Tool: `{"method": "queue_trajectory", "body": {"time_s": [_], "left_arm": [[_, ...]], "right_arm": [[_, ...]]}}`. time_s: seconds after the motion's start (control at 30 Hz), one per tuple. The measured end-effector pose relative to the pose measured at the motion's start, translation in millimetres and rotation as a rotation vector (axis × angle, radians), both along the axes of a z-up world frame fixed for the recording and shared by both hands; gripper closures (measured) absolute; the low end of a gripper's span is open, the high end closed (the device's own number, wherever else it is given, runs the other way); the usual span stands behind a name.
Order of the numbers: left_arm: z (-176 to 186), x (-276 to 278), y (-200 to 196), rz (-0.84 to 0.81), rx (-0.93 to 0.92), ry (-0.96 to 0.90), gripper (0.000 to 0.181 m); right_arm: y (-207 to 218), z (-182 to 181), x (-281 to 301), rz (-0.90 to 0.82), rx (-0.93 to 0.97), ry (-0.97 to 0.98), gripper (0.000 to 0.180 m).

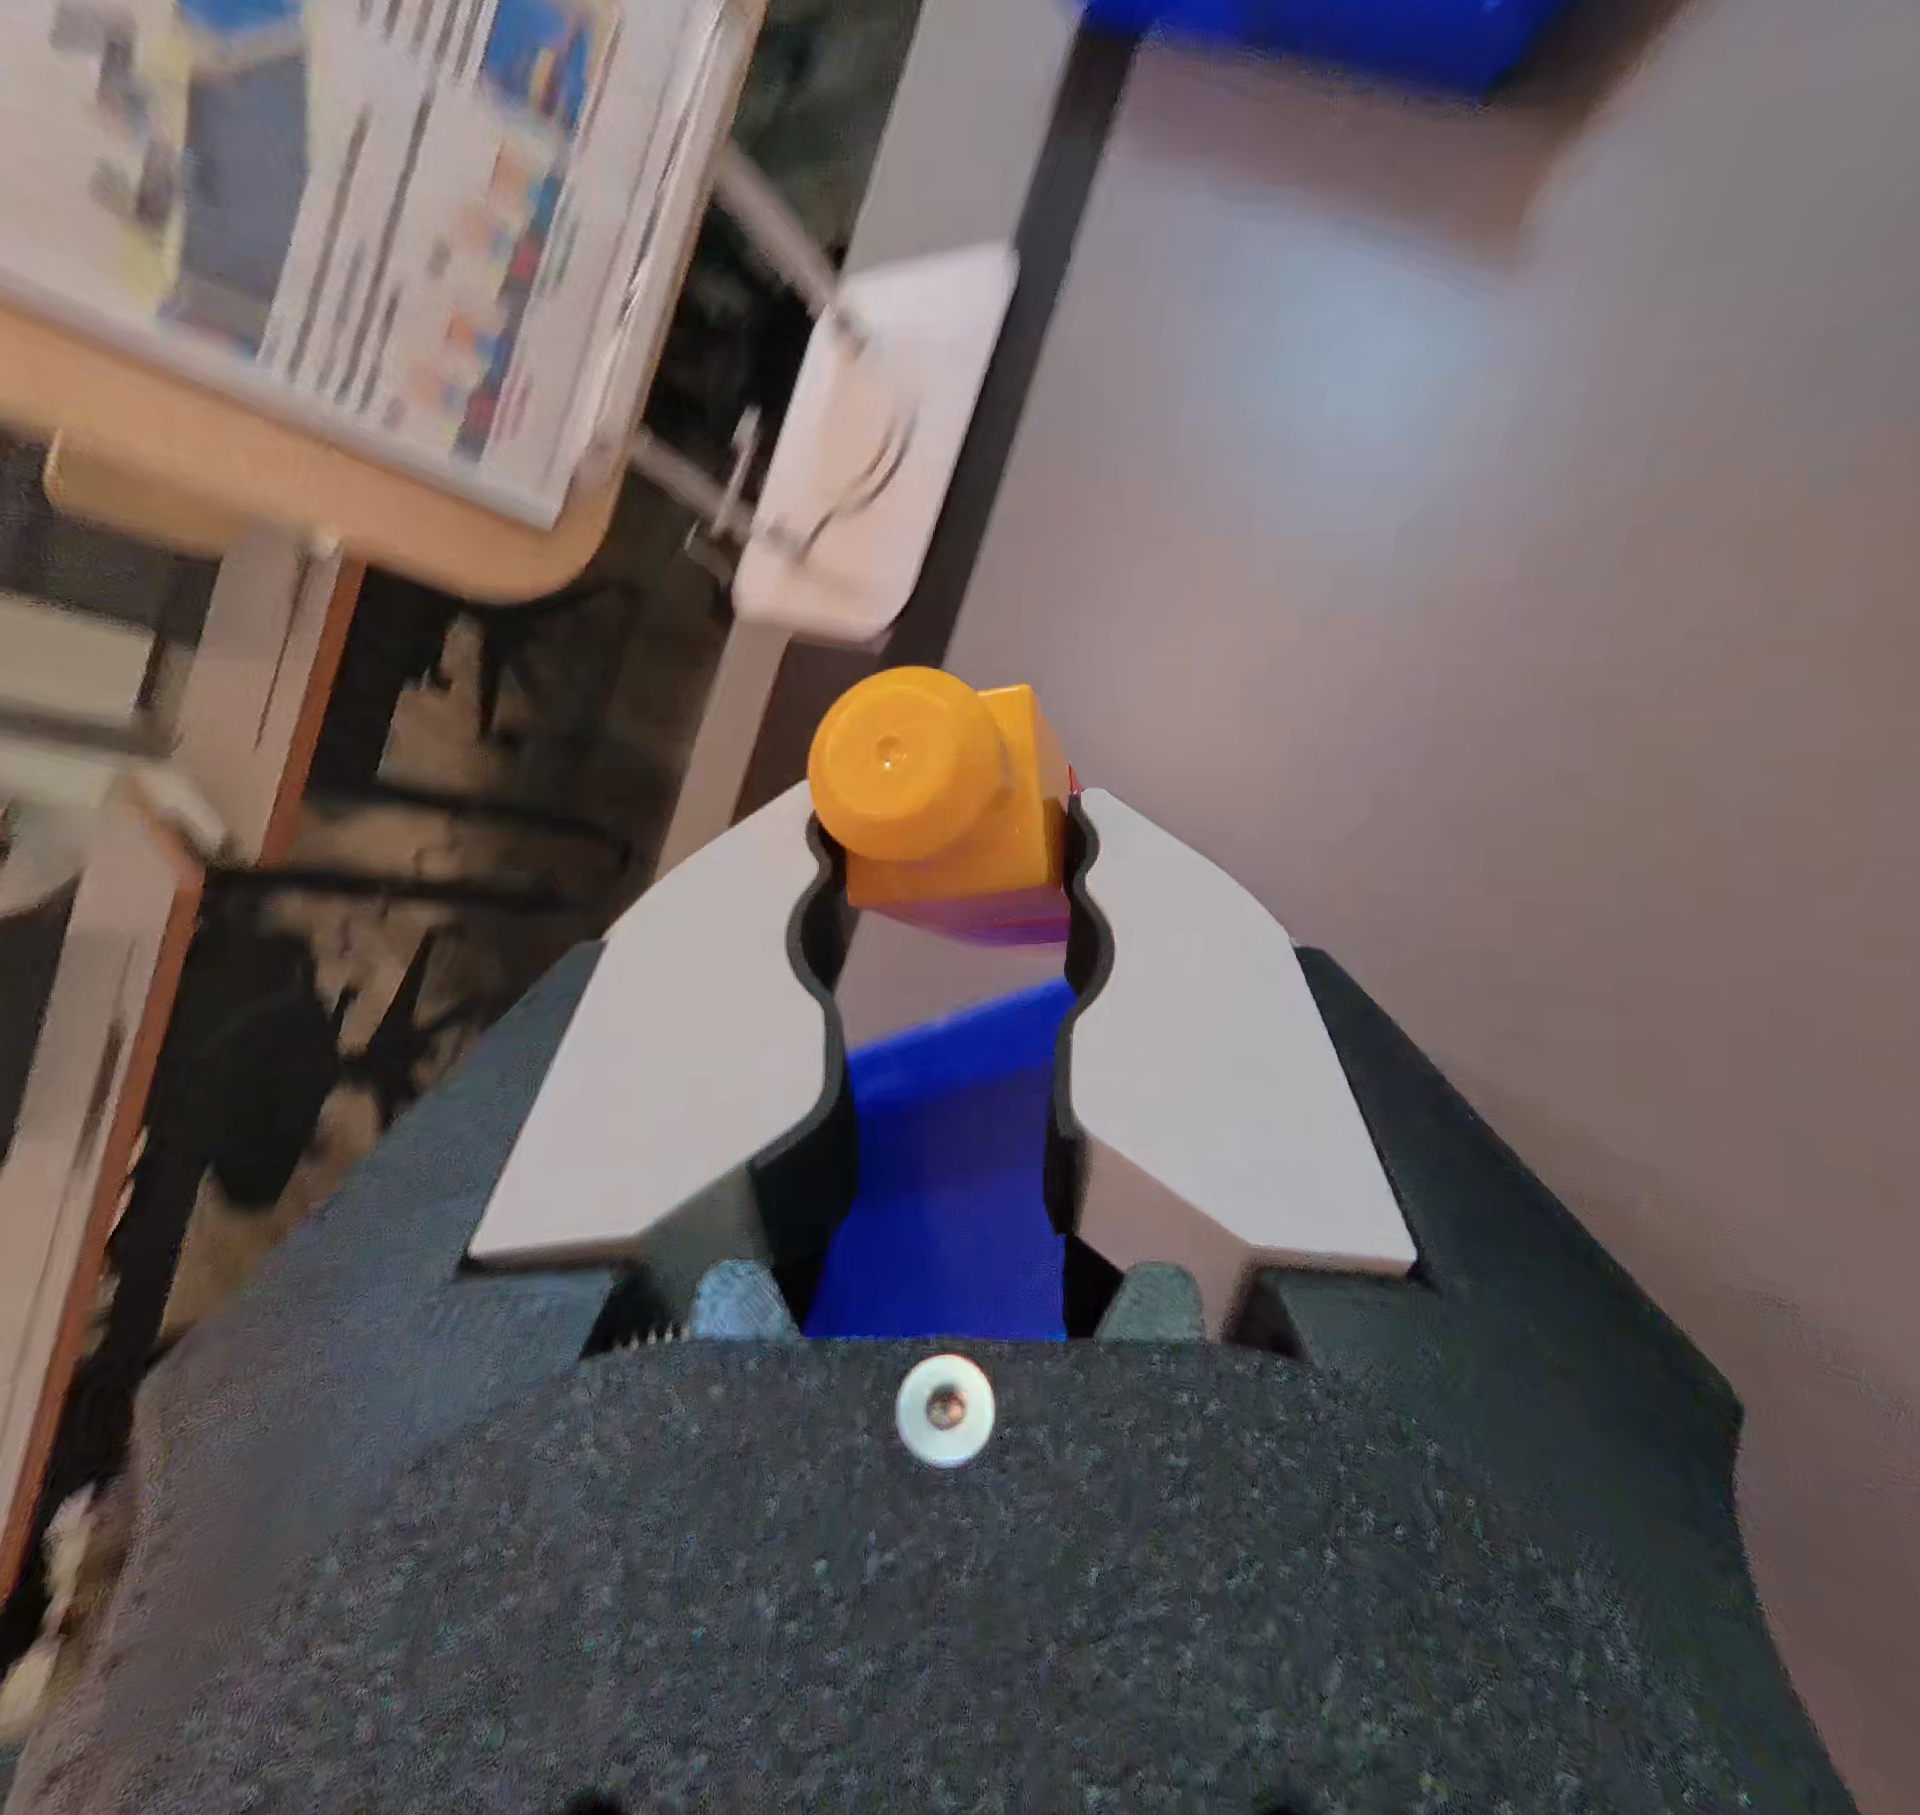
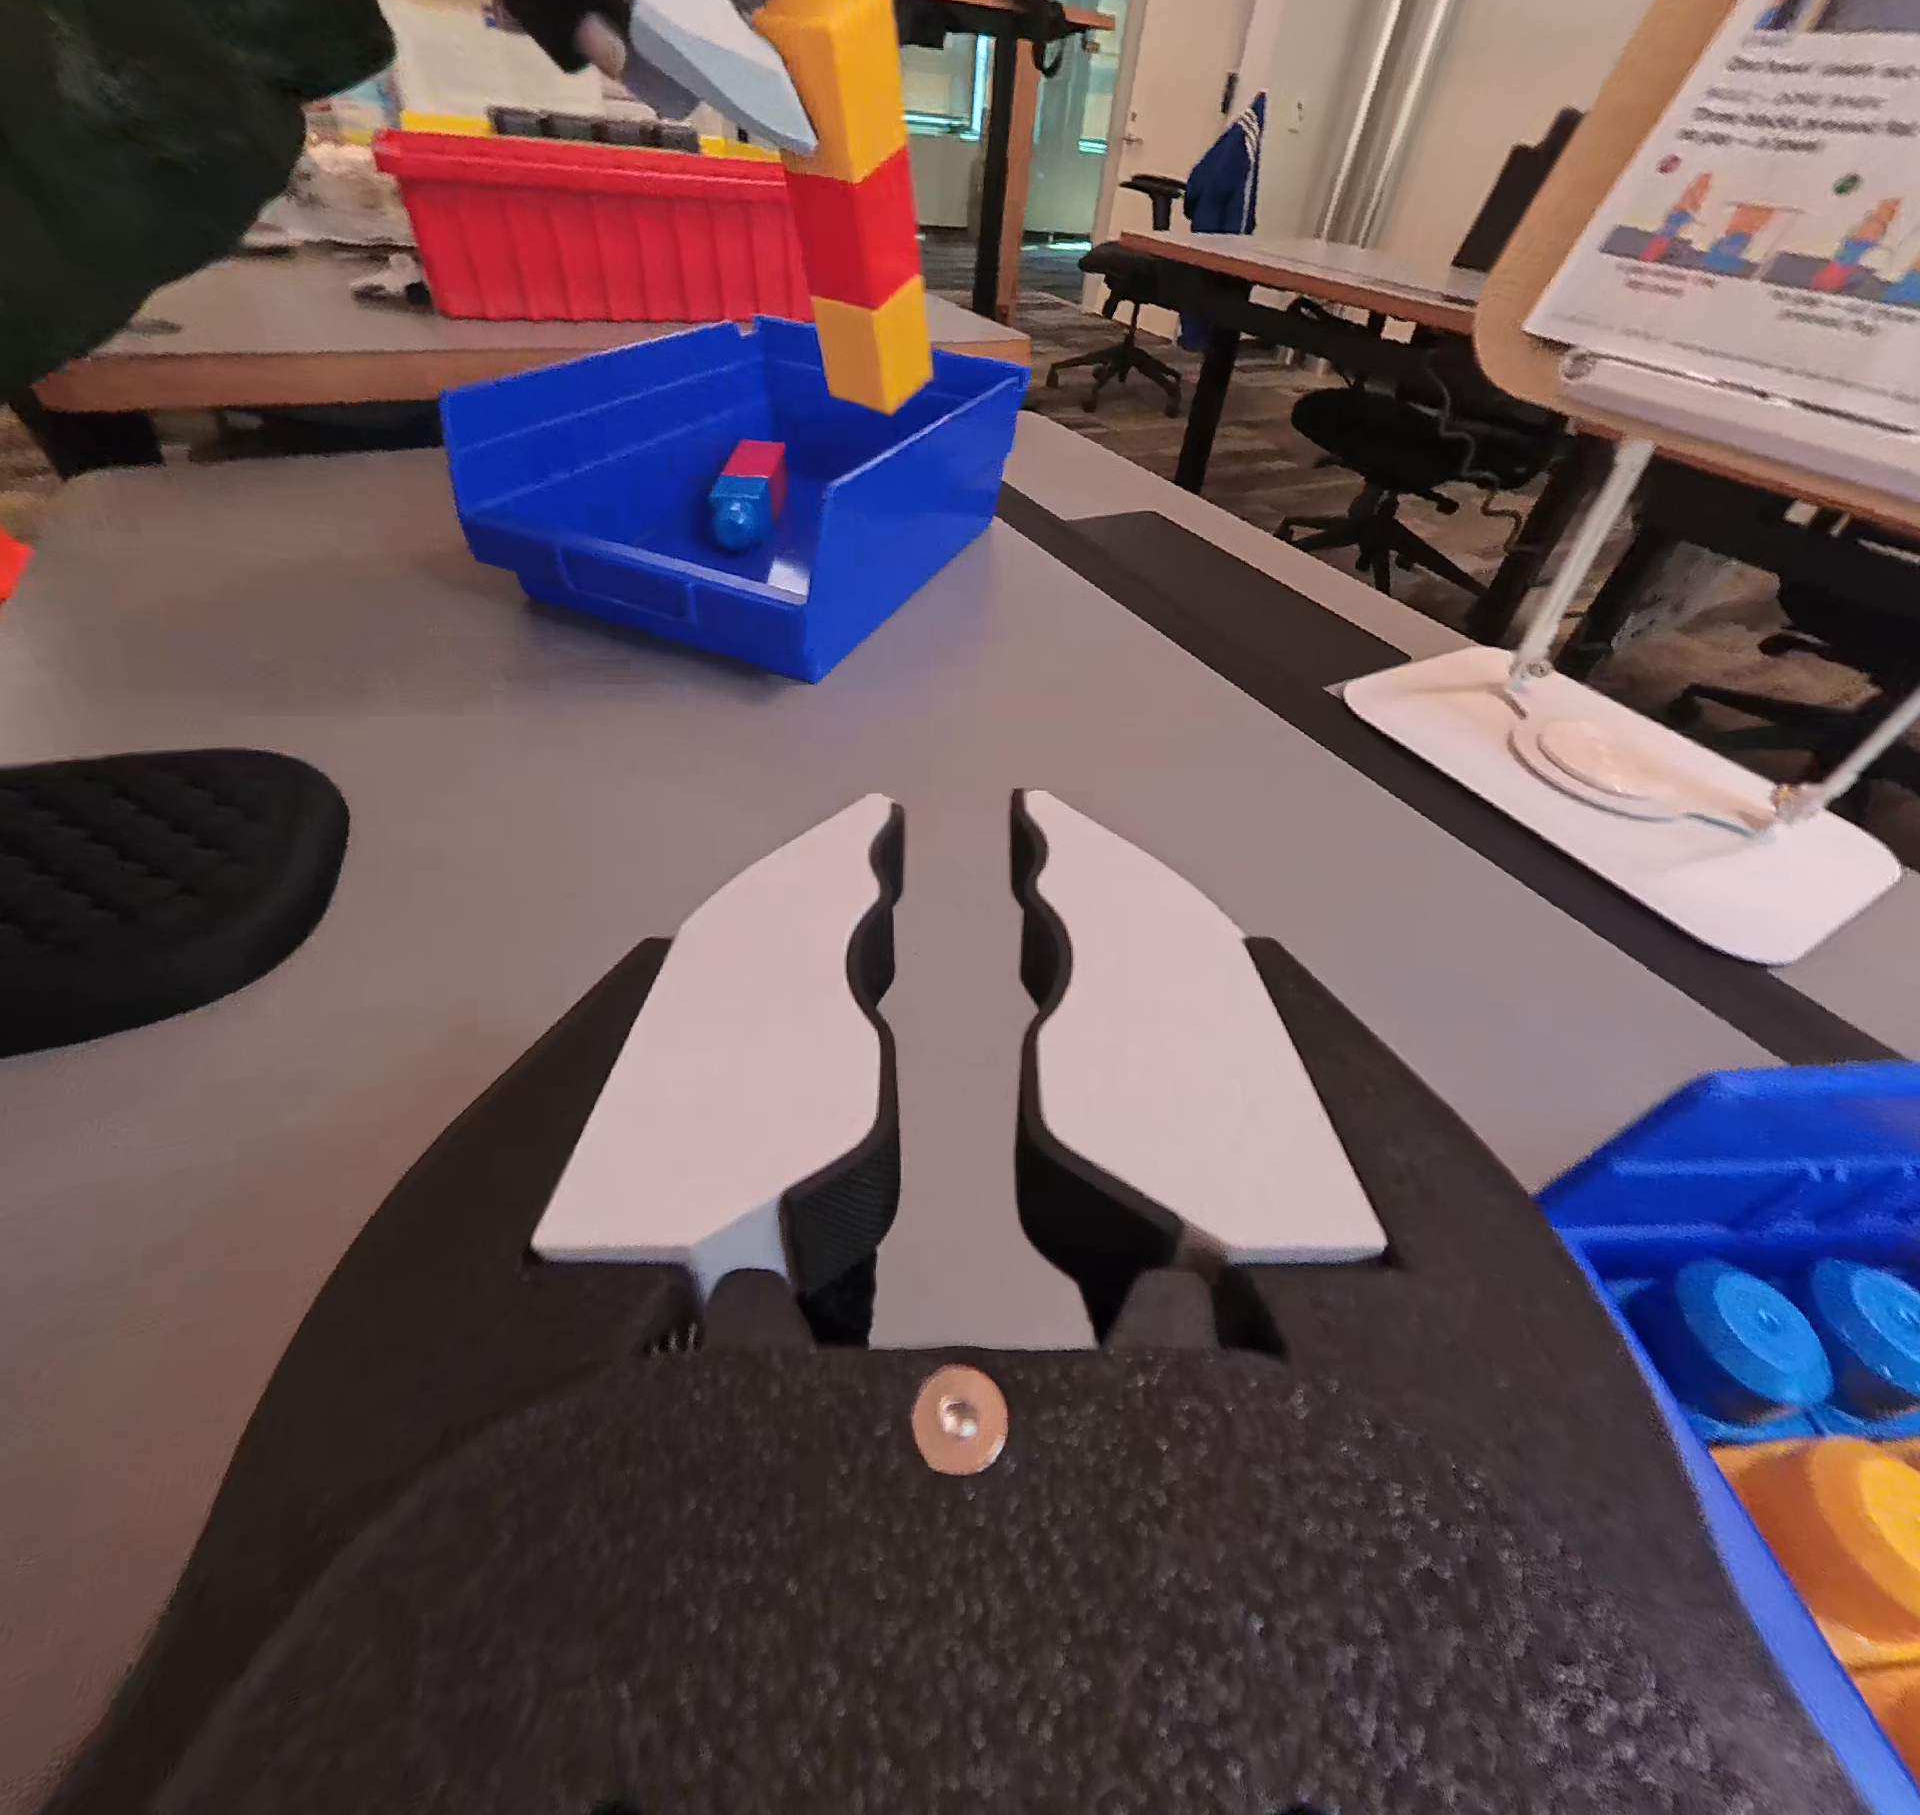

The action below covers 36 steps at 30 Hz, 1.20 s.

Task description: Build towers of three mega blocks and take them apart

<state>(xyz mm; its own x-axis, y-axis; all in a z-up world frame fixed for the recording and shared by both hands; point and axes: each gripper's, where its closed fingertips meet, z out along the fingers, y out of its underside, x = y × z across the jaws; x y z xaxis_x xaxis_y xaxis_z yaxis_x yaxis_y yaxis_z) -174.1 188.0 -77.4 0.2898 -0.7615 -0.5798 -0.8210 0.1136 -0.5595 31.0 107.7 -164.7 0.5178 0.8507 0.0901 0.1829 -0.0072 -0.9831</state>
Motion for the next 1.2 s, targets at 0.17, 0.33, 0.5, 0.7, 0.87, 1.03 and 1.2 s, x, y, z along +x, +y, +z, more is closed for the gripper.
{"method": "queue_trajectory", "body": {"time_s": [0.17, 0.33, 0.5, 0.7, 0.87, 1.03, 1.2], "left_arm": [[-24, 117, -85, -0.308, -0.116, -0.159, 0.141], [-43, 180, -128, -0.468, -0.221, -0.313, 0.141], [-21, 203, -139, -0.540, -0.261, -0.655, 0.144], [-54, 207, -135, -0.501, -0.401, -0.699, 0.133], [-74, 211, -128, -0.478, -0.235, -0.554, 0.144], [-98, 185, -110, -0.402, -0.231, -0.443, 0.144], [-149, 161, -106, -0.406, -0.291, -0.323, 0.144]], "right_arm": [[-19, -8, -22, 0.074, 0.067, -0.087, 0.140], [-37, -27, -36, 0.194, 0.056, -0.145, 0.136], [-42, -19, -36, 0.236, 0.022, -0.051, 0.142], [-42, 2, -29, 0.254, -0.007, 0.108, 0.144], [-40, -12, -34, 0.243, -0.030, 0.047, 0.144], [-29, -17, -20, 0.195, -0.009, -0.027, 0.137], [-31, -18, -13, 0.213, 0.026, -0.074, 0.137]]}}
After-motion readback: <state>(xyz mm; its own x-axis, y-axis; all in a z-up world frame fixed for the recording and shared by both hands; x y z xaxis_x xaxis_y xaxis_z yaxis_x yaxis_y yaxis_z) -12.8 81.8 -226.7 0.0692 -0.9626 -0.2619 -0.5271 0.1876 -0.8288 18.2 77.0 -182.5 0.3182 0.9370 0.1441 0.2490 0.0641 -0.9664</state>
